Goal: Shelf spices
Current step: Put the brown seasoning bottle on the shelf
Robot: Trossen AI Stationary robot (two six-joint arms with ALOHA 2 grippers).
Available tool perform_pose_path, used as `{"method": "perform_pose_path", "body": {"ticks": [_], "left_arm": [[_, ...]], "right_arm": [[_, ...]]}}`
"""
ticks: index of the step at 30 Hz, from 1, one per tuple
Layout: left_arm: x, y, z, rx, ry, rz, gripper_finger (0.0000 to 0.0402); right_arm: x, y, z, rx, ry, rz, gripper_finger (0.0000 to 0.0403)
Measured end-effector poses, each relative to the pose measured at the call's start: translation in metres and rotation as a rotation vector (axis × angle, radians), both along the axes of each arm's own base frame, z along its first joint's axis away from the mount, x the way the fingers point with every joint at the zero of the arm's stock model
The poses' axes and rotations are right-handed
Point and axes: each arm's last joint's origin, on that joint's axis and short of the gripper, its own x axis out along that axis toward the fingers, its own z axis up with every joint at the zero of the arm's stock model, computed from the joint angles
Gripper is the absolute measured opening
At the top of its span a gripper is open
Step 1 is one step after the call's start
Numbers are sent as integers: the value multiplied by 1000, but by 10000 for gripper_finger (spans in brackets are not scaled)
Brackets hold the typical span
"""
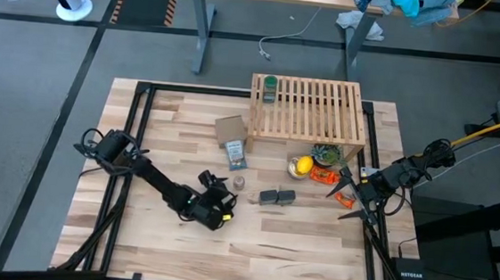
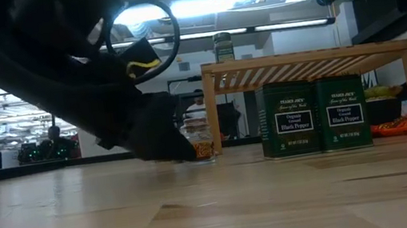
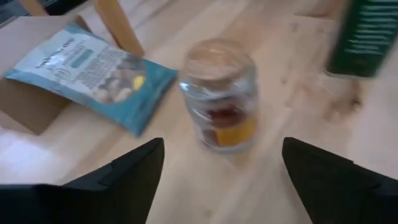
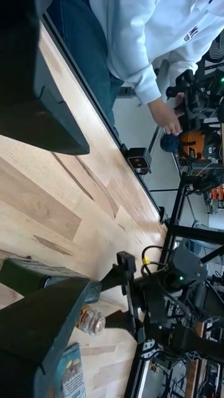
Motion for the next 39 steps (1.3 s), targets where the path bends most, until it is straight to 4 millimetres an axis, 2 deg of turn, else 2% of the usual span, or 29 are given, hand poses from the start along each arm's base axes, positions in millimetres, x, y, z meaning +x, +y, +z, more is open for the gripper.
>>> {"method": "perform_pose_path", "body": {"ticks": [8,20,26,31,35,39], "left_arm": [[10,23,2,-14,-31,71,326],[26,42,6,-33,-53,17,326],[32,52,-8,-41,-36,16,326],[35,53,-13,-43,-62,16,325],[35,53,-10,-30,-59,2,309],[37,49,-8,-13,-67,-25,265]], "right_arm": [[0,0,0,0,0,0,344],[0,0,0,-1,1,0,344],[0,0,0,-2,3,0,344],[0,0,-1,-4,7,0,344],[0,0,-1,-4,7,0,344],[0,0,-1,-8,13,0,344]]}}
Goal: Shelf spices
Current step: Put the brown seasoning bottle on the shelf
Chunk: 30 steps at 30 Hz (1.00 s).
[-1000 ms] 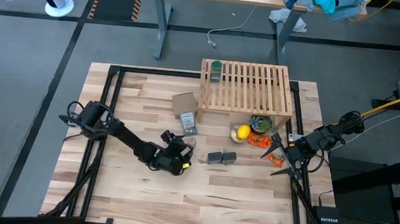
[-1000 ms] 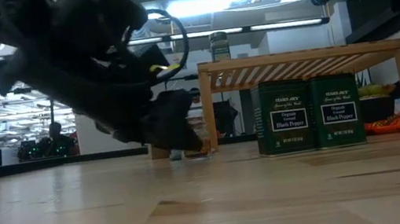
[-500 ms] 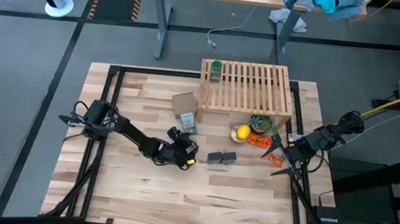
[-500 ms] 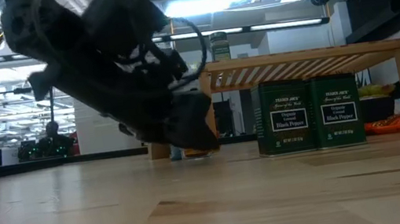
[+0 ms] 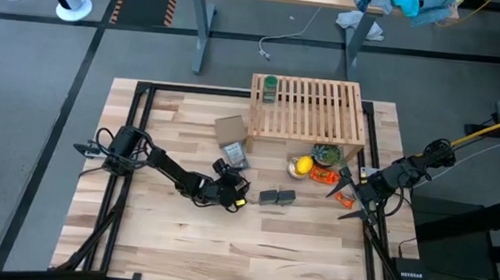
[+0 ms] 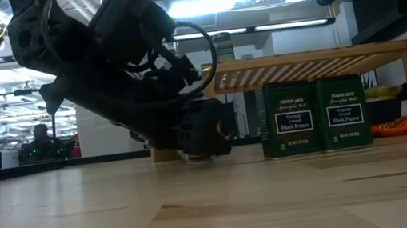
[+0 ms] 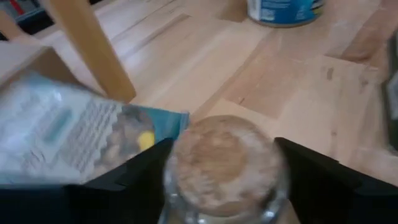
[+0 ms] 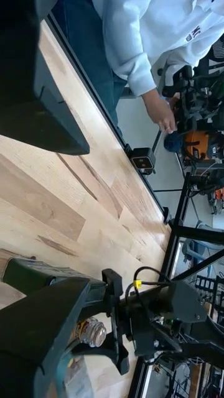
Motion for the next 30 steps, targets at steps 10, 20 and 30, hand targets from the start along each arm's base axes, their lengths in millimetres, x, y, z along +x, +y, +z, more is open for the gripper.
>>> {"method": "perform_pose_path", "body": {"ticks": [10,20,30], "left_arm": [[-2,-16,2,7,-15,-50,171],[-2,-24,5,28,-29,-89,178],[-1,-29,9,83,-33,-126,167]], "right_arm": [[0,0,-1,-3,5,1,344],[0,0,0,-3,4,0,344],[0,0,0,-3,4,0,344]]}}
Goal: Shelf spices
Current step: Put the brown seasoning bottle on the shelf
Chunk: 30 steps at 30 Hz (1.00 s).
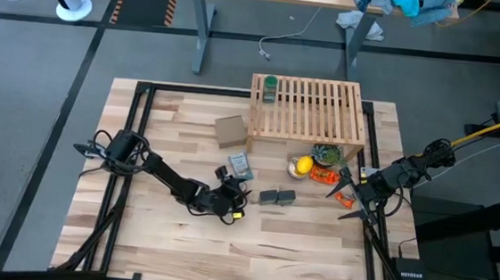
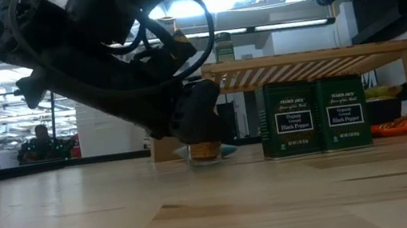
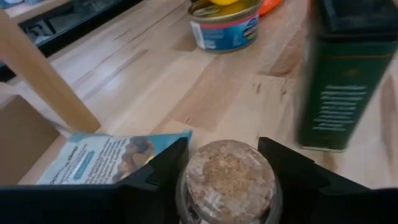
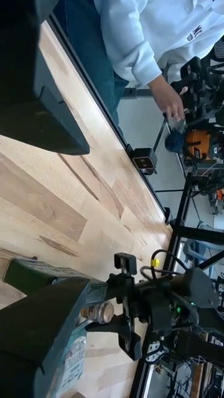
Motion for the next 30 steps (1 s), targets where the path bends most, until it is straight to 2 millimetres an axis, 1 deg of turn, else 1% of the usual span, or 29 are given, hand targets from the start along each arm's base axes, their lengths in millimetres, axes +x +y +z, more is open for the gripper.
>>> {"method": "perform_pose_path", "body": {"ticks": [9,12,14,17,20,23,27,30], "left_arm": [[2,-4,4,12,-32,-20,166],[4,-5,9,59,-51,-47,166],[5,-6,17,91,-69,-60,166],[6,-2,34,96,-123,-50,166],[6,6,54,85,-172,-32,166],[6,18,75,80,-209,-56,166],[5,42,108,80,-269,-149,166],[2,69,130,66,-302,-217,166]], "right_arm": [[0,0,0,0,0,0,344],[0,0,0,0,0,0,344],[0,0,0,0,0,0,344],[0,0,0,0,0,0,344],[0,0,0,0,0,0,344],[0,0,0,0,0,0,344],[0,0,0,0,0,0,344],[0,0,0,0,0,0,344]]}}
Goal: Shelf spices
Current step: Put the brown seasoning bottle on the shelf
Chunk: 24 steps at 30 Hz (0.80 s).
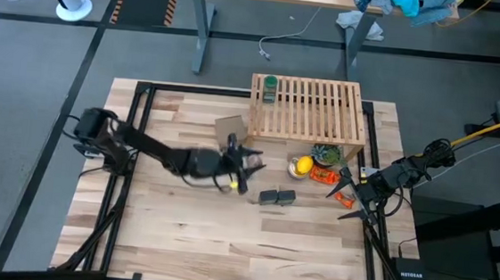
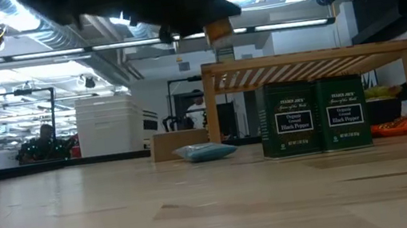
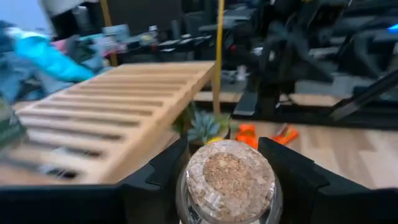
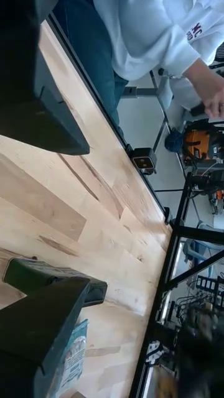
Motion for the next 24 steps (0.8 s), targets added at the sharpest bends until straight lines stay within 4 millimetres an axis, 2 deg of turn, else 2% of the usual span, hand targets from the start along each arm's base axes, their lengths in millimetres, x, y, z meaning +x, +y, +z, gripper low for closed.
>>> {"method": "perform_pose_path", "body": {"ticks": [3,6,13,18,21,24], "left_arm": [[-6,31,16,-47,-20,-80,166],[-11,63,24,-85,-34,-173,166],[-22,126,28,-166,-63,-297,166],[-28,153,37,-165,-75,-358,166],[-30,162,42,-164,-73,-373,166],[-23,167,44,-144,-71,-379,166]], "right_arm": [[0,0,0,0,0,0,344],[0,0,0,0,0,0,344],[0,0,0,0,0,0,344],[0,0,0,0,0,0,344],[0,0,0,0,0,0,344],[0,0,0,0,1,0,344]]}}
